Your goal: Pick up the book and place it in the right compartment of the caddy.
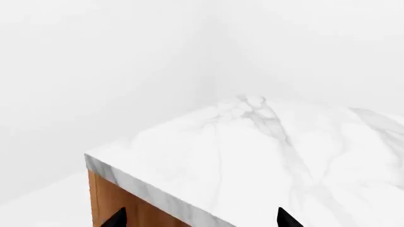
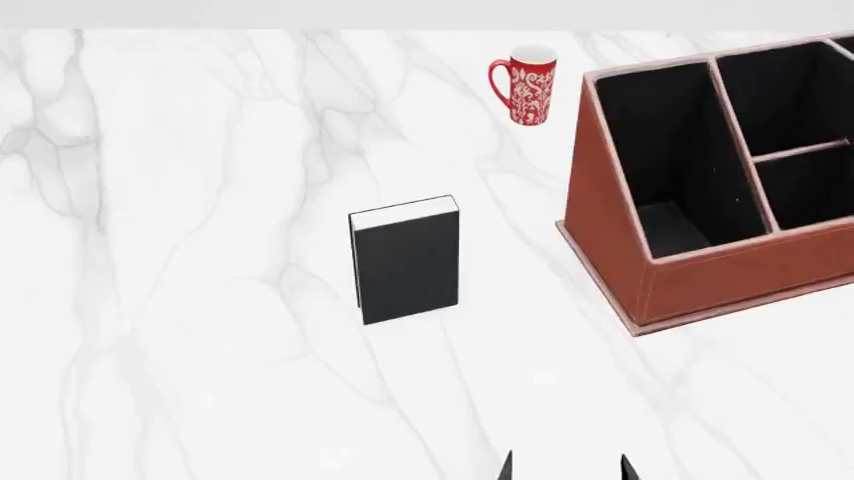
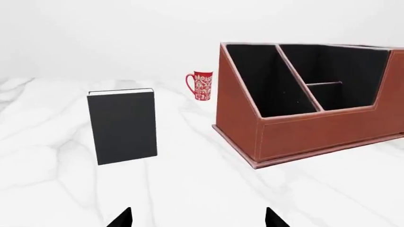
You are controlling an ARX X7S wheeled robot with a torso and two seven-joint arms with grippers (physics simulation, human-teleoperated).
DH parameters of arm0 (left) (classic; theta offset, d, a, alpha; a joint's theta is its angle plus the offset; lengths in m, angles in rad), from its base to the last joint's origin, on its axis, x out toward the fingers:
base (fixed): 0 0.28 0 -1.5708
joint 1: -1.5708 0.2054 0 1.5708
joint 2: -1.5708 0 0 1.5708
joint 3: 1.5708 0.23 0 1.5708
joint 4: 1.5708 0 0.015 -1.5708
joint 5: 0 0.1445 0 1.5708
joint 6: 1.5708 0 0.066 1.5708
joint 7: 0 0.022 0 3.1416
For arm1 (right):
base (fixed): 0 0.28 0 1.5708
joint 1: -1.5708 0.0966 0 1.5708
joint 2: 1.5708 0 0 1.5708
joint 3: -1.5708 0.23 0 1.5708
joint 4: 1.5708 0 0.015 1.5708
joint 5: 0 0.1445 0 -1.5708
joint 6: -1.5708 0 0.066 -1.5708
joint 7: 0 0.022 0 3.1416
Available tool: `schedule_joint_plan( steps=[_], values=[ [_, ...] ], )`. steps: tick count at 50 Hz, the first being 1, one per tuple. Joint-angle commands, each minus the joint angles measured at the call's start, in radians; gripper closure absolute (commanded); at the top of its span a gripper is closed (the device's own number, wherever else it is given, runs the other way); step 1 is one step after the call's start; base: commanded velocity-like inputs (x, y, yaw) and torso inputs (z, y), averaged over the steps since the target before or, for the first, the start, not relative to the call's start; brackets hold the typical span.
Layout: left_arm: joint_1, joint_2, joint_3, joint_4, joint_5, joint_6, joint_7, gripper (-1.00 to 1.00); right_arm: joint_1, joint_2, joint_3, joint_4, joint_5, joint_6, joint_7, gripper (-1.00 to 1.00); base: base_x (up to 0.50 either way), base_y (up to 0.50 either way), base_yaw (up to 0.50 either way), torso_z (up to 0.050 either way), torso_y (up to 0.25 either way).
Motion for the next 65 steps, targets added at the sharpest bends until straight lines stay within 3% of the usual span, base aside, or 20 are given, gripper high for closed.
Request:
schedule_joint_plan(
  steps=[1, 25, 39, 52, 57, 58, 61, 65],
  values=[
    [0.153, 0.008, -0.141, 0.095, -0.067, 0.055, -0.062, -1.0, 0.004, 0.013, -0.002, -0.029, 0.034, 0.035, 0.011, -1.0, 0.0, -0.5, 0.0, 0.0, 0.0],
    [0.152, -0.015, -0.119, 0.077, -0.077, 0.066, -0.082, -1.0, 0.003, 0.035, -0.029, -0.041, 0.041, 0.026, 0.038, -1.0, 0.0, -0.5, 0.0, 0.0, 0.0],
    [0.157, -0.024, -0.111, 0.069, -0.083, 0.077, -0.088, -1.0, 0.004, 0.046, -0.05, -0.061, 0.048, 0.065, 0.048, -1.0, 0.02, 0.0, 0.0, 0.0, 0.0],
    [0.16, -0.03, -0.099, 0.06, -0.084, 0.084, -0.095, -1.0, 0.016, 0.056, -0.057, -0.074, 0.044, 0.086, 0.072, -1.0, 0.5, 0.0, 0.0, 0.0, 0.0],
    [0.165, -0.033, -0.1, 0.065, -0.089, 0.084, -0.099, -1.0, 0.051, 0.079, -0.068, -0.216, 0.052, 0.259, 0.078, -1.0, 0.5, 0.0, 0.0, 0.0, 0.0],
    [0.167, -0.033, -0.1, 0.064, -0.089, 0.086, -0.099, -1.0, 0.084, 0.09, -0.056, -0.297, 0.108, 0.376, 0.054, -1.0, 0.5, 0.0, 0.0, 0.0, 0.0],
    [0.168, -0.034, -0.098, 0.063, -0.089, 0.088, -0.101, -1.0, 0.099, 0.094, -0.053, -0.323, 0.119, 0.413, 0.057, -1.0, 0.5, 0.0, 0.0, 0.0, 0.0],
    [0.173, -0.034, -0.1, 0.059, -0.093, 0.095, -0.103, -1.0, 0.249, 0.1, -0.049, -0.381, 0.128, 0.567, 0.075, -1.0, 0.5, 0.0, 0.0, 0.0, 0.0]
  ],
)
